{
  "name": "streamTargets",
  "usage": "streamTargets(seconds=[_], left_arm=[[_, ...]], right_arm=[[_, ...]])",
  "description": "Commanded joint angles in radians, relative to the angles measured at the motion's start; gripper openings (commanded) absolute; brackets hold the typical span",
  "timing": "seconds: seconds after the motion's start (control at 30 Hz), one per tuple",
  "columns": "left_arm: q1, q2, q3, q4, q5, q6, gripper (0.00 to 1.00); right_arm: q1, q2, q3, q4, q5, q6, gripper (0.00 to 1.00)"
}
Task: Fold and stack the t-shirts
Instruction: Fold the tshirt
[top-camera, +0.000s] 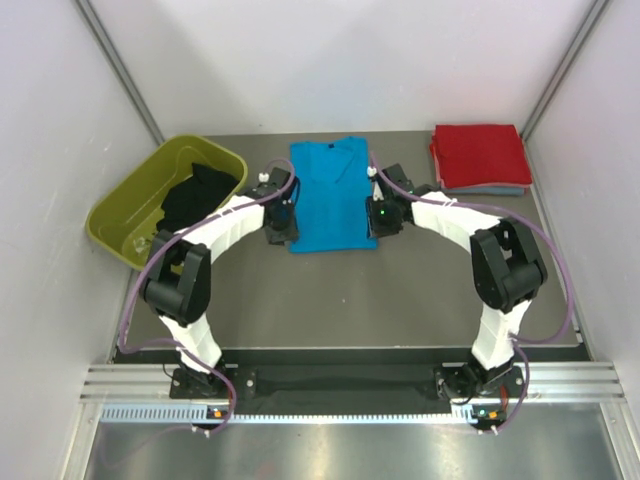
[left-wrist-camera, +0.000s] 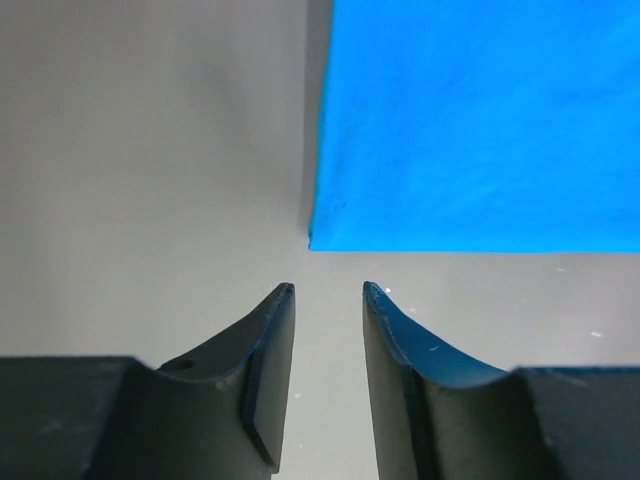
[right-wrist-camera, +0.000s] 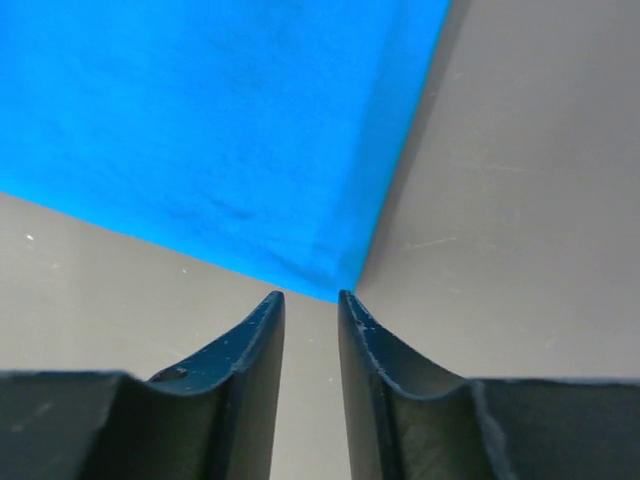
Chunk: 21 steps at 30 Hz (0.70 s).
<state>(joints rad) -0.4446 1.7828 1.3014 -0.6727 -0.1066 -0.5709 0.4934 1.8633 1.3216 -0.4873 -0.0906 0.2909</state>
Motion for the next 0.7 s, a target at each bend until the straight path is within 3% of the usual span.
streamTargets(seconds=[0.0, 0.3, 0.67], left_arm=[[0.032, -0.043, 0.015, 0.019, 0.082, 0.022, 0.39], [0.115, 0.007, -0.077, 0.148, 0.246, 0.023, 0.41], [0.116, 0.075, -0.083, 0.170, 0.235, 0.022, 0.37]], right_arm=[[-0.032, -0.038, -0.012, 0.006, -0.012, 0.042, 0.31], [-0.064, 0.007, -0.047, 0.053, -0.083, 0.045, 0.34], [-0.072, 0.040, -0.085, 0.098, -0.113, 0.048, 0.32]])
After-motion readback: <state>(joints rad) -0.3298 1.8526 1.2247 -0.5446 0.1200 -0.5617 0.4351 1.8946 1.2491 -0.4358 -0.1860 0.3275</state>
